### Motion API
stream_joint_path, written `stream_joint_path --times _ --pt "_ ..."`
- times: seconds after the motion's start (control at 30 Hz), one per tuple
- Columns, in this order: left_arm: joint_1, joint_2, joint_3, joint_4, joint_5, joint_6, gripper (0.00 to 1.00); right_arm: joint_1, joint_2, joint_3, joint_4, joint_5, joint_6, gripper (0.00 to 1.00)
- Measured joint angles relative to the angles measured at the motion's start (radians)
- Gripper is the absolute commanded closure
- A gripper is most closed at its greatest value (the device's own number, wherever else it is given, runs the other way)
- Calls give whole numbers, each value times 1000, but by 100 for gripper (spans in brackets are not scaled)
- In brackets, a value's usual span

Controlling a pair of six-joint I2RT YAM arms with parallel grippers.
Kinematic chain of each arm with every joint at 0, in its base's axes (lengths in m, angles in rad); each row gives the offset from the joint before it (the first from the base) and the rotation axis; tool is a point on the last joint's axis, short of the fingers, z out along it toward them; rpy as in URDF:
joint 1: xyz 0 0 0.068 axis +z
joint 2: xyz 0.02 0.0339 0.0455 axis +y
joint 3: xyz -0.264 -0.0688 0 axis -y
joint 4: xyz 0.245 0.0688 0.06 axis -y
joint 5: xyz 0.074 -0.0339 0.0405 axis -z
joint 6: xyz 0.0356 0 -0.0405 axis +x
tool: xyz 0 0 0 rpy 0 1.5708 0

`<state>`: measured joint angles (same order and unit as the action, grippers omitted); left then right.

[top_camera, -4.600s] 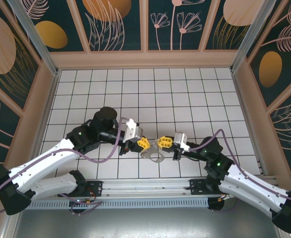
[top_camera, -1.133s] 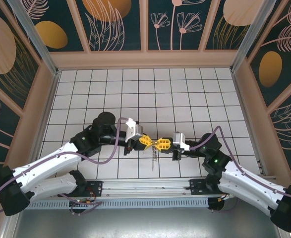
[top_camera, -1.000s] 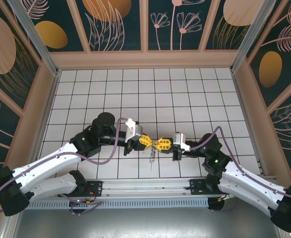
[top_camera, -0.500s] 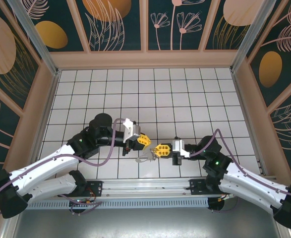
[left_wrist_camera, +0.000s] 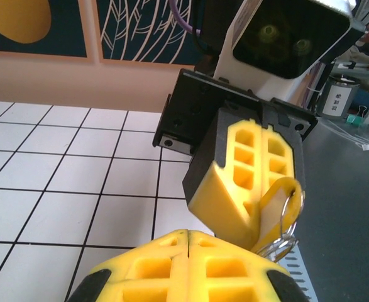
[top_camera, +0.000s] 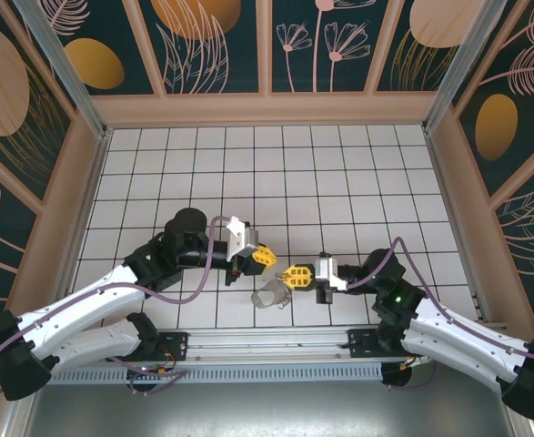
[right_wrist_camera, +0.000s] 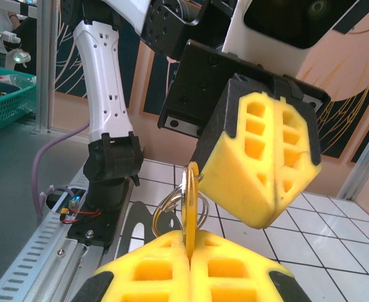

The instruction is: Put the keys on the keyring

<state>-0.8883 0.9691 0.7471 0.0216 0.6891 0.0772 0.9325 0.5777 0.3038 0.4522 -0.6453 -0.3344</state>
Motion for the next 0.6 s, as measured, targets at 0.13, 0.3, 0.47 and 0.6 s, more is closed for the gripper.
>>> stream_joint_path --times 0.13,0.3,0.47,0.6 --pt "0 -27 9 -54 -25 22 71 0 -6 0 0 0 3 100" --pt "0 -64 18 -96 -46 50 70 0 0 0 0 0 4 100" --pt "0 -80 29 -117 -43 74 70 -3 24 6 0 -4 19 100" --pt "0 -71 37 -128 -23 88 70 -11 50 24 0 -14 30 100"
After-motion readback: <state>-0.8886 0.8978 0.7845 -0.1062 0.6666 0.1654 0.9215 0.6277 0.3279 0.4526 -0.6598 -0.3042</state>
